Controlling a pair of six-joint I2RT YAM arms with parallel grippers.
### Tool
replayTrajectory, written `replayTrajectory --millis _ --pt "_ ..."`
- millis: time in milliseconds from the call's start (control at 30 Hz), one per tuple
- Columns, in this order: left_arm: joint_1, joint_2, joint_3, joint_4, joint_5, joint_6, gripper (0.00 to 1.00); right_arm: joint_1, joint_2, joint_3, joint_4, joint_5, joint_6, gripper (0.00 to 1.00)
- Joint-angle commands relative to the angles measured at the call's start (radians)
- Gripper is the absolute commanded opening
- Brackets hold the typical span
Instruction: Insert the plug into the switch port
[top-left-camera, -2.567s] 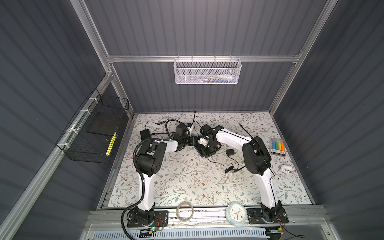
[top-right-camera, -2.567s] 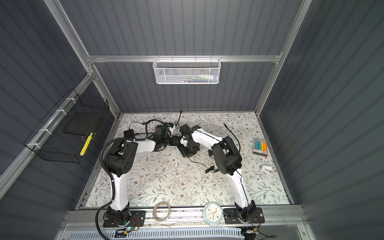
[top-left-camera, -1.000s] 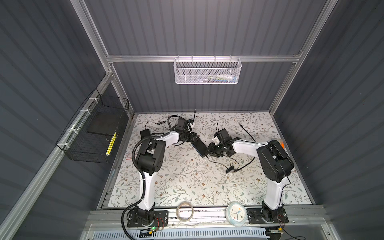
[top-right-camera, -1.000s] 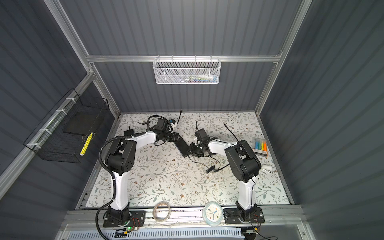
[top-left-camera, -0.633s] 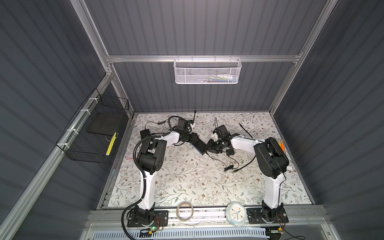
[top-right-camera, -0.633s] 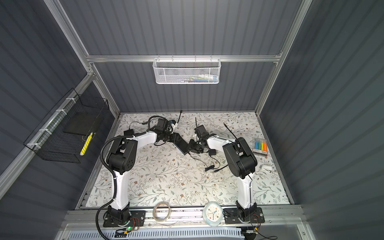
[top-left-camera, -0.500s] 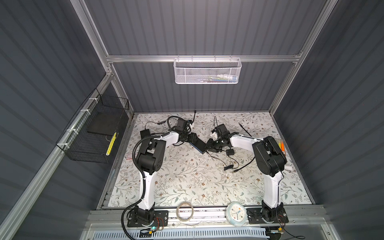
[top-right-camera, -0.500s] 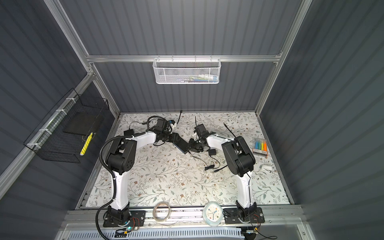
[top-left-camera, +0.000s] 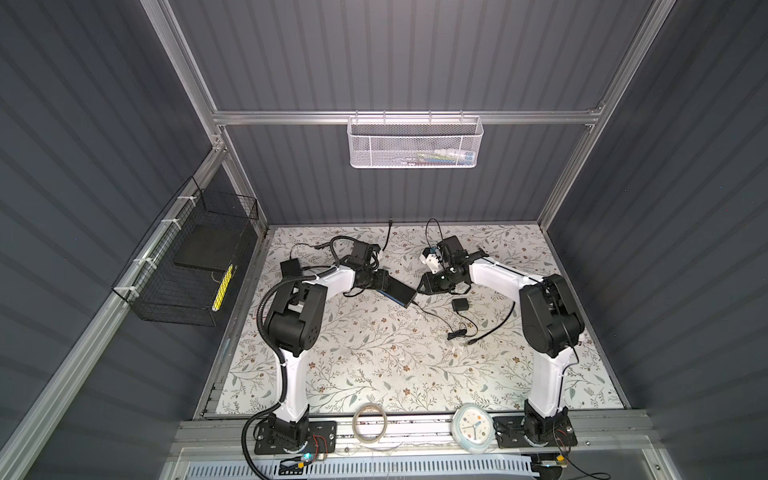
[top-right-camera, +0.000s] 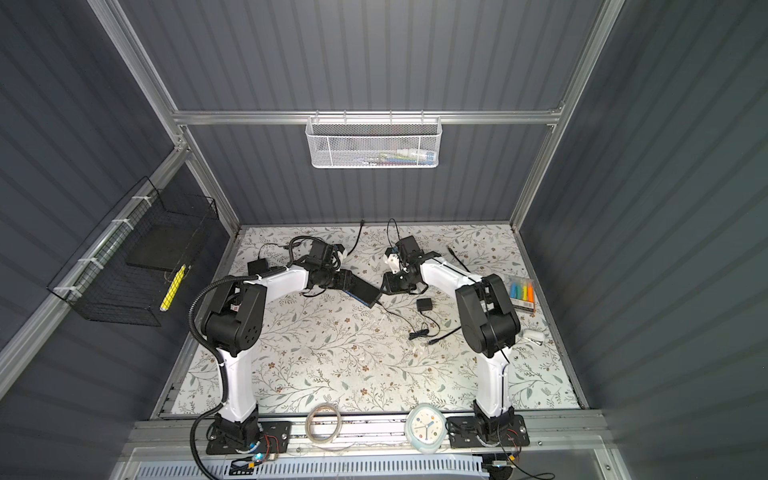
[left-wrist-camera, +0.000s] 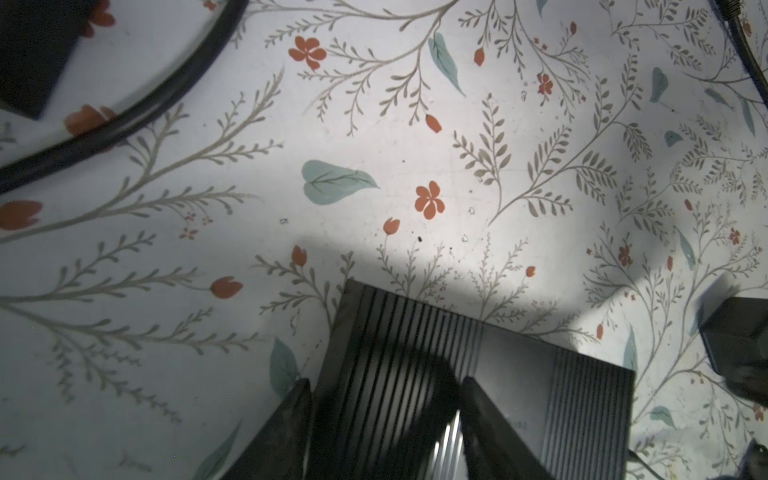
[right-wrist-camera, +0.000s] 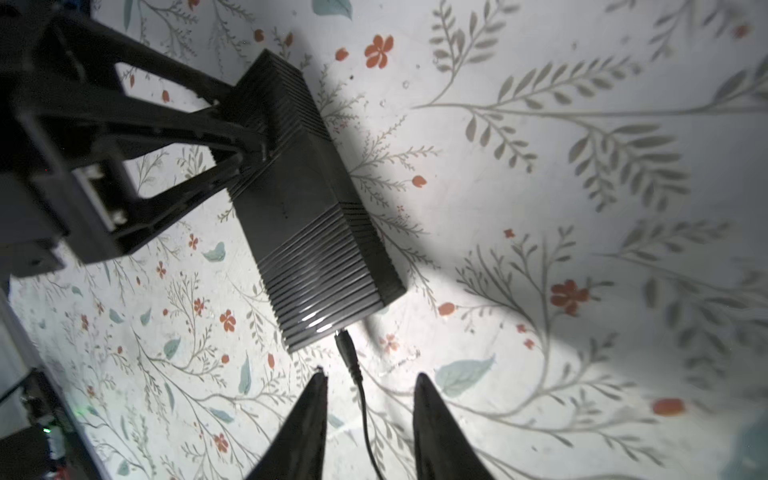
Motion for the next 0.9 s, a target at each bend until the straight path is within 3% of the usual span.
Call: replayTrajectory --millis 0,100,200,867 --pt "0.012 -0.015 -0.034 -0.053 -0.035 -0.007 0.57 0.032 -0.053 -0.026 -0.118 0.158 -0.237 0.36" --pt "0.013 -0.018 -0.043 -0.038 -0.017 -0.006 0.57 0.079 -0.063 -0.063 -0.127 0.244 -0.346 0.36" --pt "0.013 -0.02 -0.05 -0.026 0.002 0.005 0.57 0.104 -0.054 -0.087 -0.104 0.25 -0.398 0.35" --pt "0.018 0.012 -0.032 -0.008 0.077 0.043 0.57 0.15 0.109 0.047 -0.133 0.279 -0.459 0.24"
